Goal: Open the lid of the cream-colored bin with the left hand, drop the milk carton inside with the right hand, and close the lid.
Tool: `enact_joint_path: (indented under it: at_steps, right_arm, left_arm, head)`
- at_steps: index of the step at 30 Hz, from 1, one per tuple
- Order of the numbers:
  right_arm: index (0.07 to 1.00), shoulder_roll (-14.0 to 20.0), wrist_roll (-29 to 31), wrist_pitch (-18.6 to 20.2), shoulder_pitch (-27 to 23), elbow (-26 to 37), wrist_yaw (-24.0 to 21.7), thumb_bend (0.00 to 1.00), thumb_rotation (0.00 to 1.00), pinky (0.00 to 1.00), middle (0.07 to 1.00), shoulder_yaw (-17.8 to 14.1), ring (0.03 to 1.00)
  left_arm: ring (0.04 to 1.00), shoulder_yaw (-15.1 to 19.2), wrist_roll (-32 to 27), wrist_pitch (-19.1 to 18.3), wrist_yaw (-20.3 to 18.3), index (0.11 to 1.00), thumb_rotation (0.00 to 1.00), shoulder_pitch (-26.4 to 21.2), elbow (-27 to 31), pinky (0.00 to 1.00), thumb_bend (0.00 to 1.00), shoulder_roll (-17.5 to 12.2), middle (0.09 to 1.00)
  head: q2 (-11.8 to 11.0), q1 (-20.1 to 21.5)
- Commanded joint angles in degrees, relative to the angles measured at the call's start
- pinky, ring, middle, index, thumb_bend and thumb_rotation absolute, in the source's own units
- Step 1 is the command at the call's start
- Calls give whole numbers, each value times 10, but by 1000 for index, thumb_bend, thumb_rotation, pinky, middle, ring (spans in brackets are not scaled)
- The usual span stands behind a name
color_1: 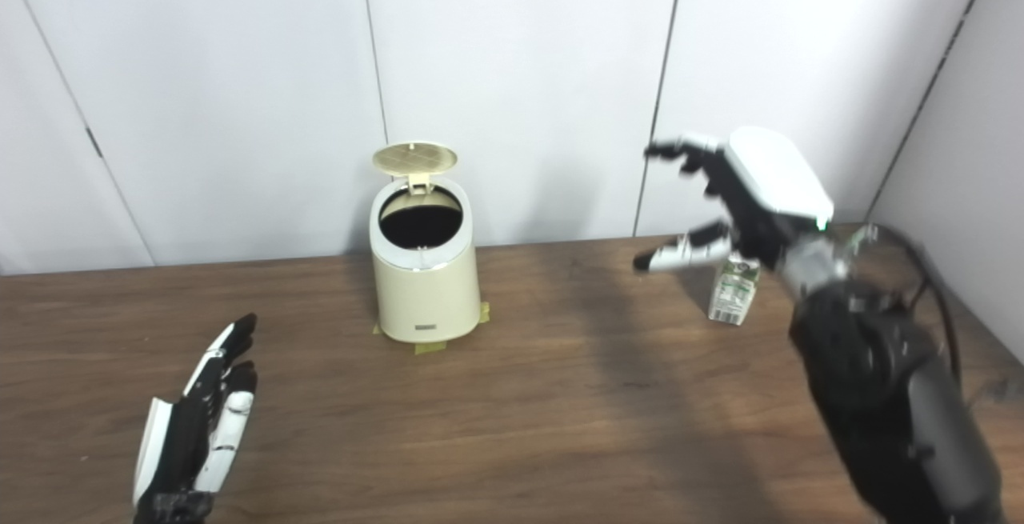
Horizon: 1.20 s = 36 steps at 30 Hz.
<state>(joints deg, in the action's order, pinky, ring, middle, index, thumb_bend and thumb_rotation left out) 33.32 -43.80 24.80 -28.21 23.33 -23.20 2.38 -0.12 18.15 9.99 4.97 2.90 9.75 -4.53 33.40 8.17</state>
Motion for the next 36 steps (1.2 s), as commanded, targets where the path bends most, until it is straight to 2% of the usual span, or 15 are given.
enact_joint_path:
  at_steps: [1,2,3,6,9,12,16,19,20,25,28,31,34,36]
  right_arm:
    - [793,7,-5,12,-27,-12,1,1000,271,519,801,-11,700]
    - [801,6,-2,14,-29,-18,4,1000,262,472,806,-15,658]
    - [811,1,21,8,-28,-35,17,1000,249,467,814,-31,657]
    - [848,-7,54,9,-24,-75,42,1000,217,526,845,-62,724]
    - [856,-7,53,4,-18,-105,64,1000,231,569,852,-72,753]
    - [857,-7,55,-10,-9,-138,98,1000,224,554,844,-80,736]
    - [841,-13,84,-81,7,-188,175,1000,183,579,829,-96,746]
    - [844,-19,112,-157,19,-241,241,1000,195,634,840,-107,778]
    - [855,-21,122,-174,22,-256,255,1000,230,634,850,-110,773]
    - [857,-45,187,-198,34,-290,281,1000,260,665,860,-127,805]
    - [881,-47,192,-225,43,-314,299,980,193,706,901,-122,846]
    - [910,-39,148,-261,50,-347,344,999,226,673,916,-99,845]
    - [928,-39,123,-267,46,-375,366,1000,176,686,942,-80,859]
    - [939,-38,113,-273,42,-399,379,1000,198,693,940,-68,859]
  left_arm:
    - [920,3,-3,23,10,916,873,-5,3,865,398,-2,929]
    - [920,4,-3,24,11,915,875,-5,2,865,396,-2,928]
    - [918,5,-2,26,12,914,876,-5,1,863,395,-3,927]
    - [913,8,-2,31,14,908,860,-4,-2,856,383,-3,921]
    - [911,10,0,38,14,906,847,-4,-7,851,389,-7,918]
    - [919,12,-4,38,10,908,835,-1,-9,866,406,-9,925]
    - [904,17,-3,48,15,900,833,-2,-17,842,405,-13,915]
    - [897,20,-11,50,14,892,825,-1,-10,836,414,-11,907]
    - [892,21,-14,49,15,886,799,0,-8,828,411,-9,902]
    - [900,22,-27,50,15,889,776,2,-6,831,413,-9,908]
    - [900,23,-26,58,15,891,768,2,-12,829,415,-14,908]
    - [900,22,-20,53,13,891,768,2,-9,832,409,-17,908]
    - [908,22,-21,61,11,897,775,0,-16,847,395,-23,916]
    - [912,23,-24,72,10,898,782,-2,-25,860,399,-28,919]
  head:
    - [0,2]
    - [0,2]
    - [1,3]
    - [1,4]
    - [2,7]
    - [3,11]
    - [2,19]
    - [3,21]
    - [3,22]
    - [1,26]
    - [0,29]
    - [-3,37]
    - [-6,41]
    - [-8,43]
